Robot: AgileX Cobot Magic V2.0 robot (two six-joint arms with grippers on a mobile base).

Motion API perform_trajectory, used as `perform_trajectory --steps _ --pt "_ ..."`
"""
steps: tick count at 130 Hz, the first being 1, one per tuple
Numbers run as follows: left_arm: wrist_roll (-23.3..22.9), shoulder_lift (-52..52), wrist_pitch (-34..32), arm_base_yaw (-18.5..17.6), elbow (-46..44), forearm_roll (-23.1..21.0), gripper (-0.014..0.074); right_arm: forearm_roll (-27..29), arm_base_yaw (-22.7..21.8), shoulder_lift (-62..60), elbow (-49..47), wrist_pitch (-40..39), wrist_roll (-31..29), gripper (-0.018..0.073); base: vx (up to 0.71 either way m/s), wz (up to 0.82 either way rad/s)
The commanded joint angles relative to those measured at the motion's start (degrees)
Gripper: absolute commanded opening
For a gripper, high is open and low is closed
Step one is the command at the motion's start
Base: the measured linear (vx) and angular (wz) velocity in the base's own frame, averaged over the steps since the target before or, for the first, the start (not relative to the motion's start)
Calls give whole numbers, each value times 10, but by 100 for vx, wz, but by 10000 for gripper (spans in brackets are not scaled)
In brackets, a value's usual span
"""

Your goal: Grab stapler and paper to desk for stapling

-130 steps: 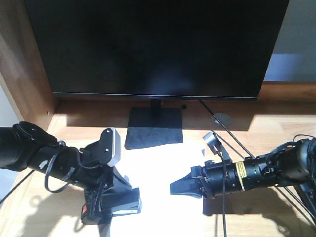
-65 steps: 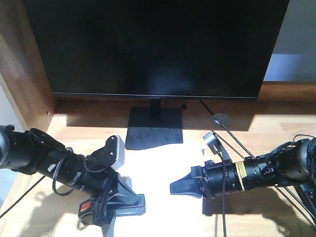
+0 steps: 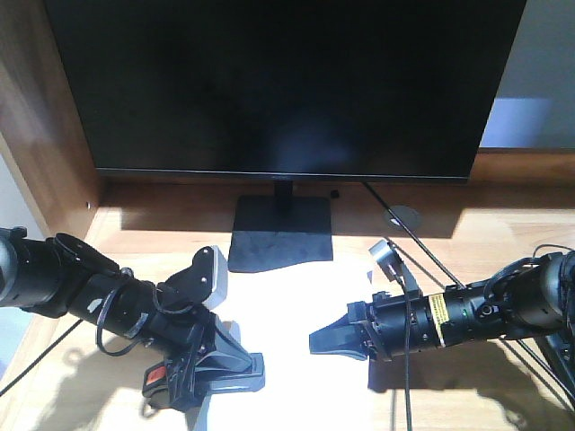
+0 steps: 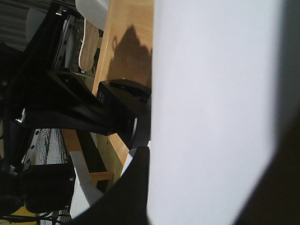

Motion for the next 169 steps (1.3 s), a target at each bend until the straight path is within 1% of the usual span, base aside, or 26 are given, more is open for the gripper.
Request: perform_trajectory --steps 1,45,76,104,126,138,144,145,150,151,155,157,158,159,160,161,162,163,164,165,168,169 --pt "-5 -9 -37 -2 -4 30 -6 19 0 -23 -9 -37 -8 -3 0 0" --pt "-5 -25 -31 -2 -5 24 -6 19 0 -23 -9 -39 -8 -3 0 0" --pt "-6 -90 -26 -2 -5 11 -6 19 0 -23 -9 -41 -8 -3 0 0" --pt "-6 -151 -25 -2 -5 11 -6 19 0 -23 -9 -41 -8 -2 0 0" --pt "-6 -184 -26 -2 -5 11 -6 20 0 -23 -9 -41 -8 22 0 0" --pt "-6 -193 -26 -2 -5 11 -6 20 0 -23 -9 -41 -8 74 0 0" --pt "-6 -196 -26 -2 -5 11 -6 20 0 -23 -9 -41 -8 118 0 0" --pt "-6 -196 -26 -2 -5 11 -6 20 0 -23 -9 -41 -8 146 0 0" --pt "-6 -198 -26 -2 -5 11 -6 20 0 -23 -9 -42 -8 176 0 0" --pt "-6 -199 -26 -2 -5 11 -6 20 0 -23 -9 -43 -8 198 0 0" --pt "-6 -199 -26 -2 -5 11 -6 20 0 -23 -9 -45 -8 234 0 0" --pt "-6 -199 -26 -2 -5 11 -6 20 0 -23 -9 -48 -8 272 0 0" --pt "-6 -199 -26 -2 -5 11 -6 20 0 -23 -9 -48 -8 272 0 0" --pt "-6 -199 -26 -2 -5 11 -6 20 0 -23 -9 -48 -8 299 0 0" --pt "-6 -199 -26 -2 -5 11 -6 20 0 -23 -9 -48 -8 299 0 0" --pt "-6 -199 -26 -2 -5 11 -6 20 0 -23 -9 -51 -8 327 0 0" --pt "-6 -199 -26 -2 -5 11 -6 20 0 -23 -9 -51 -8 327 0 0" --pt "-6 -199 -26 -2 -5 11 -6 20 0 -23 -9 -52 -8 355 0 0" --pt "-6 -199 -26 -2 -5 11 -6 20 0 -23 -9 -52 -8 355 0 0" --pt "-6 -199 -26 -2 -5 11 -6 20 0 -23 -9 -54 -8 383 0 0" --pt "-6 -199 -26 -2 -5 11 -6 20 0 -23 -9 -55 -8 398 0 0" --pt "-6 -199 -26 -2 -5 11 -6 20 0 -23 -9 -55 -8 440 0 0"
